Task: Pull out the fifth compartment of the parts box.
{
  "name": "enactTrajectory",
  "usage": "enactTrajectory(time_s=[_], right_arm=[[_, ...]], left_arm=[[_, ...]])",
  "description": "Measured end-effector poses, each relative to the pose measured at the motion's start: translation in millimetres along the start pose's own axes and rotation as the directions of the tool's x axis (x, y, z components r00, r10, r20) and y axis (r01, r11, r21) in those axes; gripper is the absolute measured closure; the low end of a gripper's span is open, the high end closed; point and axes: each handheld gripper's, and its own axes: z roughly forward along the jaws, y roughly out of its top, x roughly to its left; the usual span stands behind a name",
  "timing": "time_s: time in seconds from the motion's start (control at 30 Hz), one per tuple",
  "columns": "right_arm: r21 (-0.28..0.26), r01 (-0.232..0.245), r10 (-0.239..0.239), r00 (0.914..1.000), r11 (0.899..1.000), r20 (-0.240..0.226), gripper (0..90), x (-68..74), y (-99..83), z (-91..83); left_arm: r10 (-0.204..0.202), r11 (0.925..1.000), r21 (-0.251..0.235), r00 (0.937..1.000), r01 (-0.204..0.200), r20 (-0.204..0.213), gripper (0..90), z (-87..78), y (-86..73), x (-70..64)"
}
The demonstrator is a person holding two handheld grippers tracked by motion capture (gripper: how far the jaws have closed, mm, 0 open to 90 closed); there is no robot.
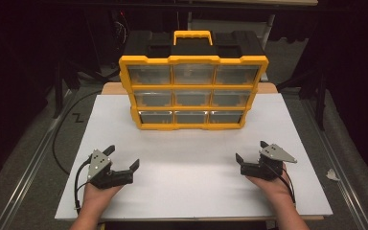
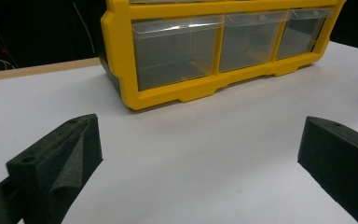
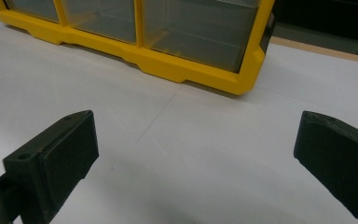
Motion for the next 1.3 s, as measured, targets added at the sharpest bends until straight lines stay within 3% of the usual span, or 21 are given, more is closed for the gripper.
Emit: enactTrajectory(time_s=[0.33,0.73,1.13,1.3], right_arm=[[0.003,0.018,-0.018,0.9998,1.000,0.002,1.2,3.6,8.3,21.5],[0.043,0.029,-0.031,0.9983,0.999,0.049,1.3,1.4,15.8,42.4],[0.048,0.091,-0.095,0.9929,0.995,0.072,1.3,3.3,17.5,38.8],[0.063,0.142,-0.147,0.9856,0.988,0.084,1.2,4.4,16.5,37.8]], left_arm=[[0.013,0.9999,0.007,0.9999,-0.012,-0.007,0.2,0.4,-0.7,-0.9],[0.008,1.0000,0.004,0.9999,-0.008,-0.012,0.2,0.4,-0.4,-0.3],[0.009,1.0000,-0.003,0.9999,-0.009,-0.012,0.4,-0.6,0.0,-0.7],[0.010,0.9999,-0.006,0.9999,-0.010,-0.009,0.4,-0.4,0.0,-0.9]])
